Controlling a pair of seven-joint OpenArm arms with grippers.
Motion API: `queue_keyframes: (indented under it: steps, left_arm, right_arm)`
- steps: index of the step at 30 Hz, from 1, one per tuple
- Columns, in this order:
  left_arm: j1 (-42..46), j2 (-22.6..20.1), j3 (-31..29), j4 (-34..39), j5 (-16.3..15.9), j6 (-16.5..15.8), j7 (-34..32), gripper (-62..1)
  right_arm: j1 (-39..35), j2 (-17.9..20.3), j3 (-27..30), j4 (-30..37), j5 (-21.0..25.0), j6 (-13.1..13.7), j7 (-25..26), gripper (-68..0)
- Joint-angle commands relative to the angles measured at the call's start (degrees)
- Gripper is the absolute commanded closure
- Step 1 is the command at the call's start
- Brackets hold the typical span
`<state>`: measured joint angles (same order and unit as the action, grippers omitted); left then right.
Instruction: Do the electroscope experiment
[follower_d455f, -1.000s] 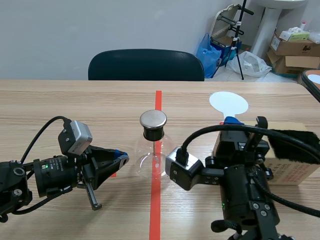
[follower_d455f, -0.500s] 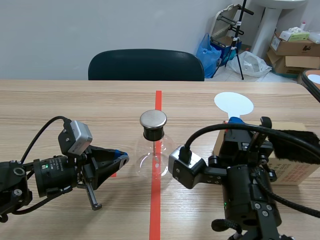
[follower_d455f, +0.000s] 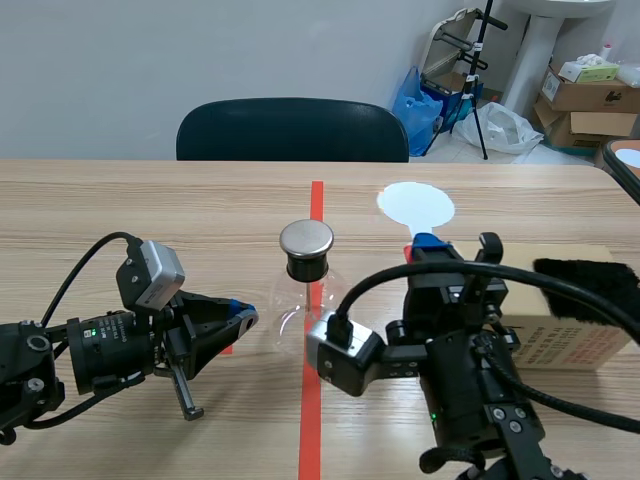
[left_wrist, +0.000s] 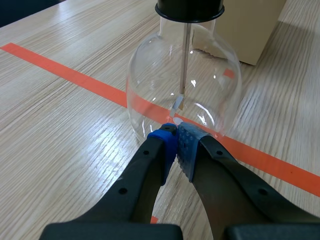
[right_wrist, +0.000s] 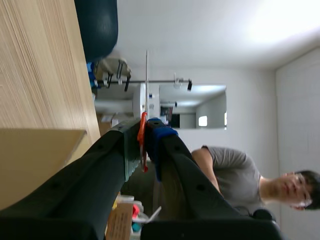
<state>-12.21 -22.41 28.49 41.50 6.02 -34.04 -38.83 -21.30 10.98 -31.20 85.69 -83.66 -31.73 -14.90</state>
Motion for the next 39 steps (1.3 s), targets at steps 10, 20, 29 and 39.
queue_keyframes:
  steps: [10, 20, 29, 39]
  left_arm:
    - [-0.2, -0.5, -0.1, 1.2, -0.4, 0.3, -0.6, -3.0]
    - [-0.2, -0.5, -0.1, 1.2, -0.4, 0.3, -0.6, -3.0]
    - [-0.2, -0.5, -0.1, 1.2, -0.4, 0.3, -0.6, -3.0]
    - [-0.2, -0.5, -0.1, 1.2, -0.4, 0.3, -0.6, -3.0]
  right_arm:
    - [0.7, 0.3, 0.2, 0.5, 0.0, -0.7, 14.6, -1.3]
    - [0.7, 0.3, 0.2, 0.5, 0.0, -0.7, 22.4, -1.3]
    - [0.7, 0.3, 0.2, 0.5, 0.0, -0.7, 22.6, -1.3]
    - [0.7, 0.3, 0.2, 0.5, 0.0, -0.7, 22.6, -1.3]
